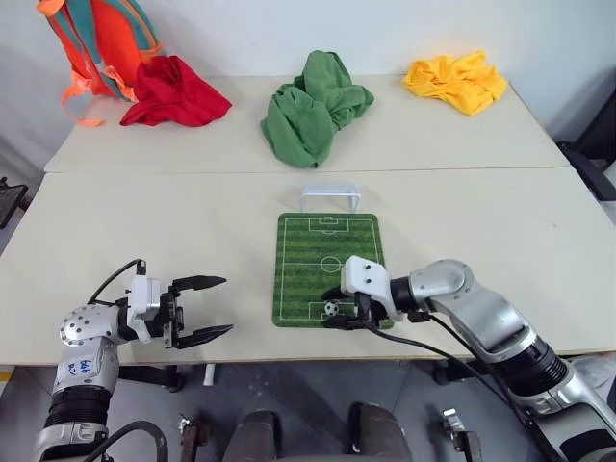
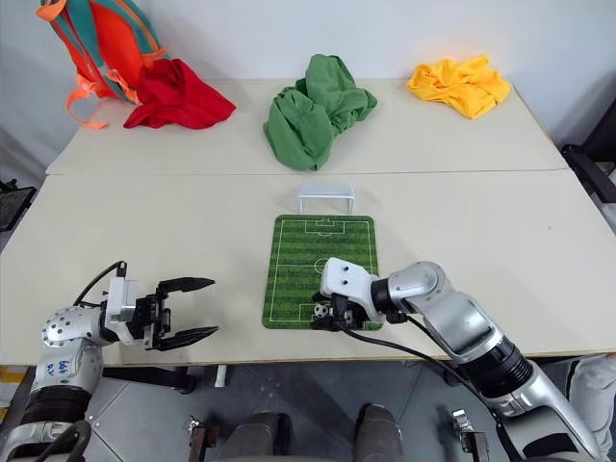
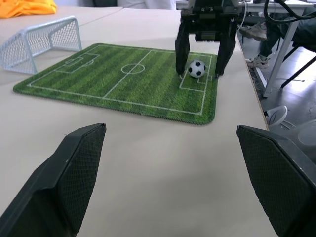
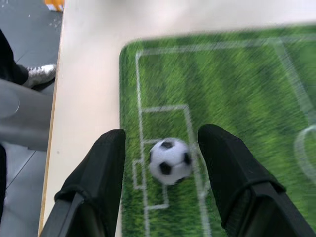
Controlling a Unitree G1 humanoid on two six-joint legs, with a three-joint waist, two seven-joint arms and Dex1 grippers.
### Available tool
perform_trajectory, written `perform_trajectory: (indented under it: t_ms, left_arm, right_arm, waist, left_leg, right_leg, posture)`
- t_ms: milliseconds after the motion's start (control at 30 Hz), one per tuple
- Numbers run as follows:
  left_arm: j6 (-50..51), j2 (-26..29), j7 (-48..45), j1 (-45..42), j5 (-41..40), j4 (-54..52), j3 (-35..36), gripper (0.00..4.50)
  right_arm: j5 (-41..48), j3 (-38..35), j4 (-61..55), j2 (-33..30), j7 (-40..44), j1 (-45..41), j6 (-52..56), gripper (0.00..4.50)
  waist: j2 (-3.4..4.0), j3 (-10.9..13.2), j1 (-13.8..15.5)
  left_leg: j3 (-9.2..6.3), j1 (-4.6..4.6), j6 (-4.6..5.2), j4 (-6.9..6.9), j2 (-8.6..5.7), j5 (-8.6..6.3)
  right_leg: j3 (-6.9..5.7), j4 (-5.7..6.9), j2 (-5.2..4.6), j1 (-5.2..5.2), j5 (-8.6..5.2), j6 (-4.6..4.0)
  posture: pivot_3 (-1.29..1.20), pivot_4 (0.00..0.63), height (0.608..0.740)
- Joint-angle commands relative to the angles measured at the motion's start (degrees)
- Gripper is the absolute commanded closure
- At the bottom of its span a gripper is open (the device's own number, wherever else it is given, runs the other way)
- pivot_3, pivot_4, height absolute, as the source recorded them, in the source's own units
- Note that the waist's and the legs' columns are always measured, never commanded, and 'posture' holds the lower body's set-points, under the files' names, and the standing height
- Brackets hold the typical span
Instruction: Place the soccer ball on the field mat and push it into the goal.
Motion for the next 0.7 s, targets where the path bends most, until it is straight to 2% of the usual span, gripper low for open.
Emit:
perform_trajectory:
  t_ms: [33,133,200,267,400,533,700]
  left_arm:
    - [0.0,-0.2,-0.3,-0.2,-0.3,0.1,0.2,0.0]
    - [0.0,-0.4,-0.7,-0.7,-0.3,0.7,0.1,0.0]
    - [-0.1,-0.5,-0.9,-1.0,-0.3,1.0,0.1,0.0]
    - [-0.2,-0.5,-1.2,-1.2,-0.4,1.3,0.1,0.0]
    - [-0.2,-0.6,-1.6,-1.5,-0.5,1.7,0.0,0.0]
    - [0.1,-0.9,-1.8,-1.6,-0.7,1.5,-0.1,0.0]
    - [0.6,-0.9,-2.3,-1.3,-1.1,0.7,0.1,0.0]
  right_arm:
    - [2.4,-2.6,-4.0,-0.3,1.1,-1.5,1.0,1.98]
    - [3.4,-4.3,-6.4,-1.1,1.1,-2.6,2.3,1.98]
    - [5.8,-6.8,-9.2,-2.6,2.1,-0.4,2.4,2.36]
    - [6.5,-7.6,-11.5,-4.7,3.0,2.7,1.4,2.9]
    - [5.8,-6.7,-13.0,-6.9,3.1,6.4,0.7,4.36]
    - [4.0,-5.0,-10.6,-7.2,3.7,9.1,-2.9,4.48]
    - [2.6,-2.8,-4.2,-3.2,3.6,8.7,-6.7,4.48]
  waist:
    - [0.0,0.0,0.0]
    - [0.0,0.0,0.1]
    - [-0.01,0.0,0.1]
    - [-0.03,0.0,0.5]
    - [-0.07,0.0,1.0]
    - [-0.07,0.0,1.2]
    - [-0.09,0.0,1.2]
  left_leg:
    - [0.0,0.0,0.0,0.0,0.0,0.0]
    - [0.0,0.0,0.0,0.01,0.0,0.0]
    - [0.0,-0.01,-0.01,0.0,0.01,-0.01]
    - [0.0,-0.01,0.0,0.0,0.0,-0.02]
    - [0.04,-0.01,0.02,0.04,0.0,-0.11]
    - [0.13,0.01,0.02,0.07,0.07,-0.11]
    - [0.15,0.01,0.01,0.07,0.09,-0.12]
  right_leg:
    - [0.0,0.0,0.0,0.0,0.0,0.0]
    - [0.0,-0.01,0.0,0.0,0.0,0.0]
    - [0.0,-0.01,0.0,0.0,0.0,0.0]
    - [-0.01,-0.03,0.0,0.01,0.0,0.0]
    - [0.0,-0.06,0.01,0.02,0.0,0.0]
    - [0.01,-0.05,0.03,0.0,0.0,0.0]
    - [0.01,-0.05,0.06,0.0,0.0,0.0]
  posture:
    - [0.0,0.15,0.74]
    - [0.0,0.15,0.74]
    - [0.0,0.15,0.74]
    - [0.0,0.15,0.74]
    - [0.0,0.15,0.74]
    - [0.0,0.15,0.74]
    - [0.0,0.15,0.74]
